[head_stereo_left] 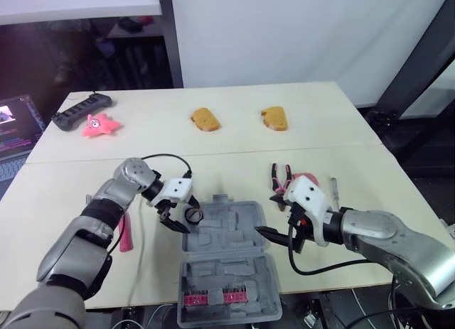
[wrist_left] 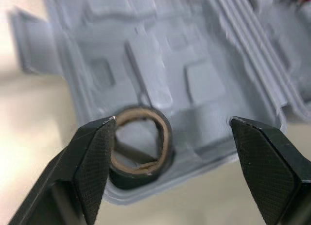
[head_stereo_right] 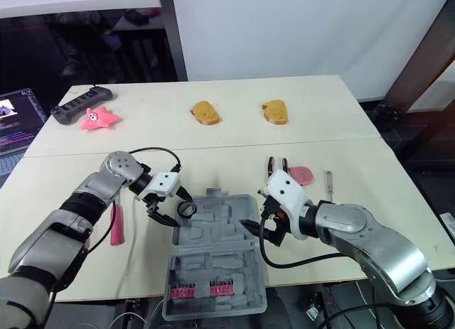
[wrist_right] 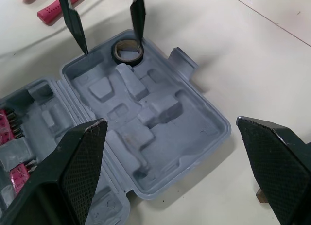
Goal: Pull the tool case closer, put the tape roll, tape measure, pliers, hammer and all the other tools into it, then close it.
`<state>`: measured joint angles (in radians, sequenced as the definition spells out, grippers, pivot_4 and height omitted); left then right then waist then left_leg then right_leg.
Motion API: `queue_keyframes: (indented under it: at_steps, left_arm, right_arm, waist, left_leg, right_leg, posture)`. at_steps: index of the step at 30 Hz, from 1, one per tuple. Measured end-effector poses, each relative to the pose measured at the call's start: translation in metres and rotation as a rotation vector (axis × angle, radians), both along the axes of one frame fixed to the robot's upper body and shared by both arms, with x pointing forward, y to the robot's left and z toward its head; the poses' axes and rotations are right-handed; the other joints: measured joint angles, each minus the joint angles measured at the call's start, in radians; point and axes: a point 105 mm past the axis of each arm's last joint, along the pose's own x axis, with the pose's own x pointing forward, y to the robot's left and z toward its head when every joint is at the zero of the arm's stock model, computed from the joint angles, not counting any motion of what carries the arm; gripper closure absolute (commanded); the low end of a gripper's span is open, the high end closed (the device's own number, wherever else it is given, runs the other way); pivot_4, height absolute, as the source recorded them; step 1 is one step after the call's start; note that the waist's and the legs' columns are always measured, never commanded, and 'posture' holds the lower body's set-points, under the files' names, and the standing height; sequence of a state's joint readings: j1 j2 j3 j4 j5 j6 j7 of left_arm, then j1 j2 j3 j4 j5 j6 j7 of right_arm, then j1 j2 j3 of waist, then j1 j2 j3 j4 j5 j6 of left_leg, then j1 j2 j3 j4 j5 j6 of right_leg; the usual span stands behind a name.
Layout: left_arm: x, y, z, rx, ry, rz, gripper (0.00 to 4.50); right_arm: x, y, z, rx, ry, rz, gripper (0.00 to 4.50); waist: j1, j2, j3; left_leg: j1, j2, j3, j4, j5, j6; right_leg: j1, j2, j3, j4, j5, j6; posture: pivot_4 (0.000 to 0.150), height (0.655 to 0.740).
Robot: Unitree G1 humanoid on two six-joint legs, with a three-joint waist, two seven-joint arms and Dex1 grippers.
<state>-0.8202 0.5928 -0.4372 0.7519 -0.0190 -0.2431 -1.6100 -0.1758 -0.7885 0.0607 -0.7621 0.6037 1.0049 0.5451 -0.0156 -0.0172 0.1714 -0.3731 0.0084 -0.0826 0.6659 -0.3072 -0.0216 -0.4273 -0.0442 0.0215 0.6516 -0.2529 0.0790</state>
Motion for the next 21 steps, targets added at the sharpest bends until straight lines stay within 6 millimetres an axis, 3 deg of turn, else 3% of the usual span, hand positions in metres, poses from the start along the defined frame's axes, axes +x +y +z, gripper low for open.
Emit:
queue_keyframes:
  at_steps: [9, 13, 21]
  left_arm:
    - [0.000, 0.002, 0.004, -0.090, 0.037, 0.074, 0.52]
    - [-0.002, 0.003, -0.004, -0.151, 0.061, 0.138, 1.71]
    - [-0.003, 0.006, -0.015, -0.249, 0.036, 0.253, 1.71]
  right_arm:
    - [0.001, 0.000, 0.001, 0.001, -0.005, 0.000, 0.00]
    - [0.001, 0.000, 0.001, 0.002, -0.008, 0.000, 0.00]
    - [0.001, -0.001, 0.001, -0.002, -0.012, -0.004, 0.00]
  waist:
    - [0.000, 0.000, 0.000]
    - [0.001, 0.000, 0.000]
    - [0.002, 0.000, 0.000]
  left_leg:
    - [0.000, 0.000, 0.000, 0.000, 0.000, 0.000]
    - [0.000, 0.000, 0.000, 0.000, 0.000, 0.000]
    - [0.000, 0.000, 0.000, 0.000, 0.000, 0.000]
  right_leg:
    - [0.000, 0.000, 0.000, 0.000, 0.000, 0.000]
    - [0.000, 0.000, 0.000, 0.000, 0.000, 0.000]
    - [0.000, 0.000, 0.000, 0.000, 0.000, 0.000]
  posture:
    - [0.150, 0.7400]
    - [0.150, 0.7400]
    - [0.150, 0.7400]
